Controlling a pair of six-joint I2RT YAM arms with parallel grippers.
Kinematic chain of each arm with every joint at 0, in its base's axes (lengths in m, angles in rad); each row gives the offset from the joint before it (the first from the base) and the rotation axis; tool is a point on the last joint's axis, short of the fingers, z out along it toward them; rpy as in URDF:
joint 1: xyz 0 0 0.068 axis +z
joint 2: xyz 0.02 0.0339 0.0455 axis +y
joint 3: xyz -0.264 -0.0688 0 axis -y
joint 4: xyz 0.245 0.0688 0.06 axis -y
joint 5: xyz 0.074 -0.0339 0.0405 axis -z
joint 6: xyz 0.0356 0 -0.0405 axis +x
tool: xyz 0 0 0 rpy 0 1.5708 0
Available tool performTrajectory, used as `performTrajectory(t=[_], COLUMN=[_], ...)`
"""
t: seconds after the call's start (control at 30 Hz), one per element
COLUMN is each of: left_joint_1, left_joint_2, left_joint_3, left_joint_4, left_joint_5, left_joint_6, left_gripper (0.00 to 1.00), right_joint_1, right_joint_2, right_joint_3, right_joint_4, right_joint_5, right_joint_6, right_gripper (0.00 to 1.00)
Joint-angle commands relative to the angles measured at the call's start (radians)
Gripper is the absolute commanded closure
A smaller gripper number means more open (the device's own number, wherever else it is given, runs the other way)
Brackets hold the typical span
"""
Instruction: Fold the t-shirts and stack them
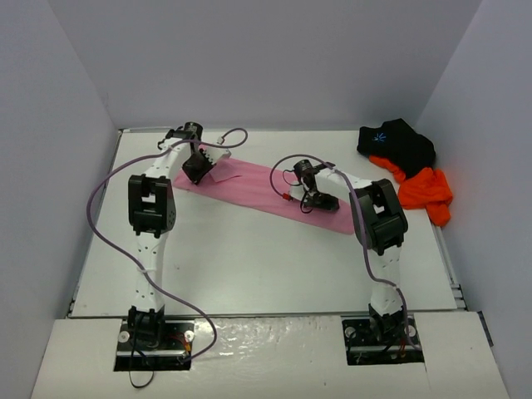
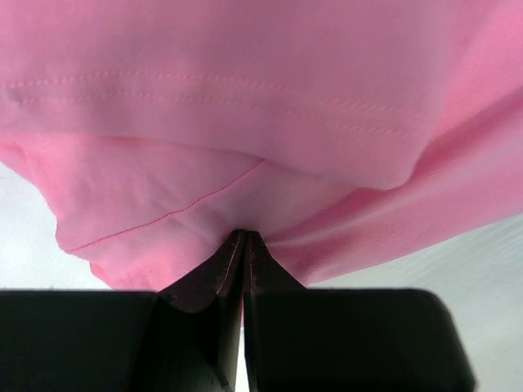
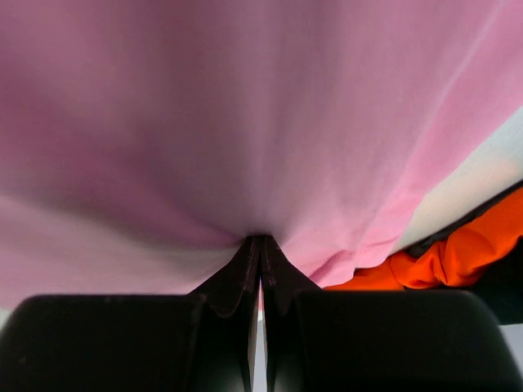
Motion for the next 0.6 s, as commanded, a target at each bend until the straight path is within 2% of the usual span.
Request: performTrajectory(t=[0.0, 0.3, 0.57], left_joint_1=[0.050, 0.042, 0.029], left_joint_2=[0.036, 0.159, 0.245], left_joint_3=[0.060, 0.273, 0.392], left_joint_4=[-0.035, -0.120, -0.145], left_joint_5=[-0.070, -0.087, -0.102], left_joint_6=[0.042, 0.051, 0.045], left_gripper=[1.00, 1.00, 1.00], right_joint_1=[-0.043, 0.050, 0.192], right_joint_2=[0.061, -0.016, -0.130], right_joint_3=[-0.006, -0.123, -0.175], right_joint_4=[-0.045, -0.092, -0.254], right_joint_5=[0.011, -0.016, -0.070], right_joint_6=[-0.036, -0.042, -0.069], right_gripper=[1.00, 1.00, 1.00])
